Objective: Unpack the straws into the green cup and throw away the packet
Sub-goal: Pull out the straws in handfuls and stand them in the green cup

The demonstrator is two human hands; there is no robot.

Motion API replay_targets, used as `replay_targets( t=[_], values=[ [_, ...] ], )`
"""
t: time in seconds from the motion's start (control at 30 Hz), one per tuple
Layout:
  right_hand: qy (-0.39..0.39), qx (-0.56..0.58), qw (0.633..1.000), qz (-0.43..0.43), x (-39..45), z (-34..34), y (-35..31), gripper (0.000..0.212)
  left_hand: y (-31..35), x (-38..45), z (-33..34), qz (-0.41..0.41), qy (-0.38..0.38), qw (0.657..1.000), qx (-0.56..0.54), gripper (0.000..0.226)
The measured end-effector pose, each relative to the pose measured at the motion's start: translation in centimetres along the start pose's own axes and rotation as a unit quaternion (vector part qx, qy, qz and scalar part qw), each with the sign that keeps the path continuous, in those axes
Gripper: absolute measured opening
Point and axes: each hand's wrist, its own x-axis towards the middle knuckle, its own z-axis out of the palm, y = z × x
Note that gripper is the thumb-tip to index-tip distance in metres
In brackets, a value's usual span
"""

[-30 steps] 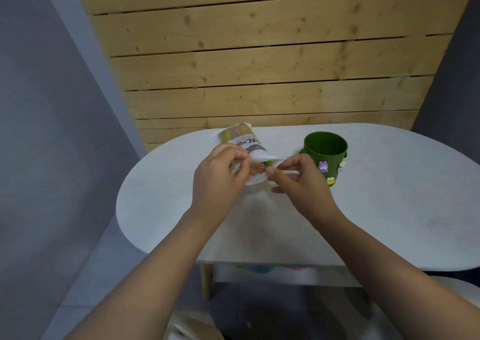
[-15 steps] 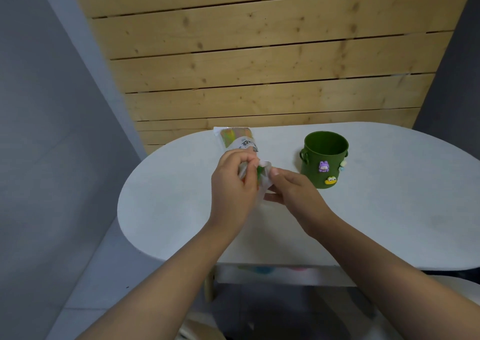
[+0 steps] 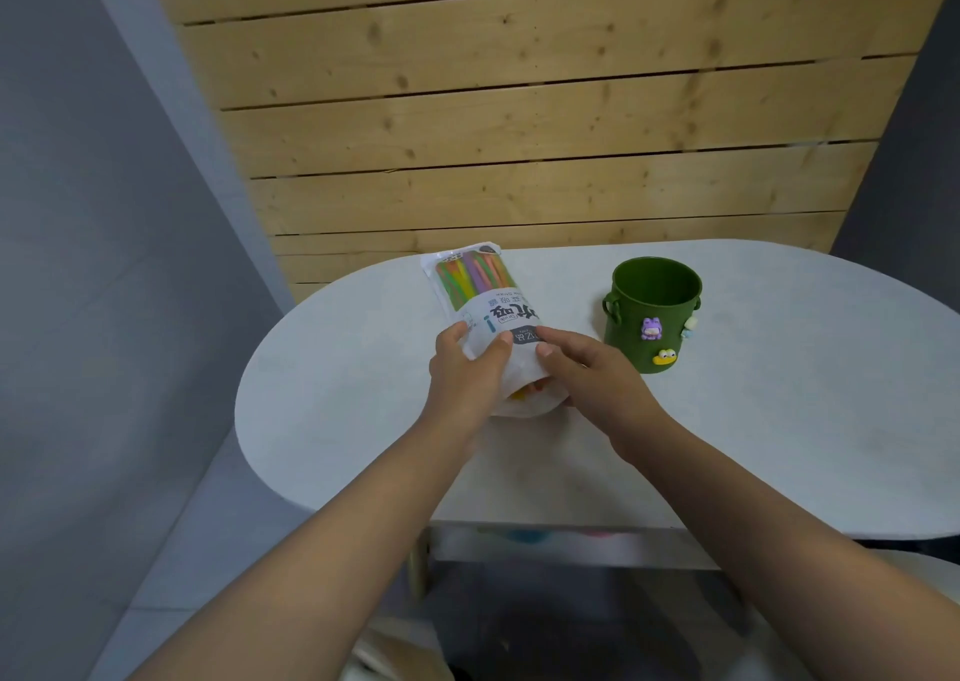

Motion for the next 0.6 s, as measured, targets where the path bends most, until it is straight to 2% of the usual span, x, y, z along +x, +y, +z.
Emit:
replay_targets(
  t=[0.17,0.23,0.33,0.47,0.53,0.6],
  values=[
    [-0.011,0.036,0.999,0.012,-0.2,-0.3,0.1,0.03,0.0,1.0,-0.5,-0.075,-0.019,0.993,-0.087,0.048],
    [-0.025,0.073,0.997,0.014,-0.4,-0.7,0.0,0.028,0.2,1.2,-0.7,-0.111,-0.052,0.981,-0.15,0.048],
    [-0.036,0.104,0.994,0.002,-0.5,-1.6,0.0,0.027,0.7,1.2,-0.3,-0.174,-0.155,0.929,-0.286,0.047],
    [-0.062,0.088,0.994,-0.018,-0.4,-2.7,-0.4,0.026,0.7,1.1,1.0,-0.208,-0.194,0.879,-0.383,0.045],
    [-0.07,0.074,0.994,-0.029,-0.2,-3.2,-0.6,0.026,0.9,0.8,1.5,-0.196,-0.193,0.878,-0.393,0.037],
    [-0.084,0.067,0.993,-0.039,0.0,-3.5,-0.8,0.028,1.2,0.5,2.0,-0.179,-0.171,0.89,-0.383,0.029]
  ],
)
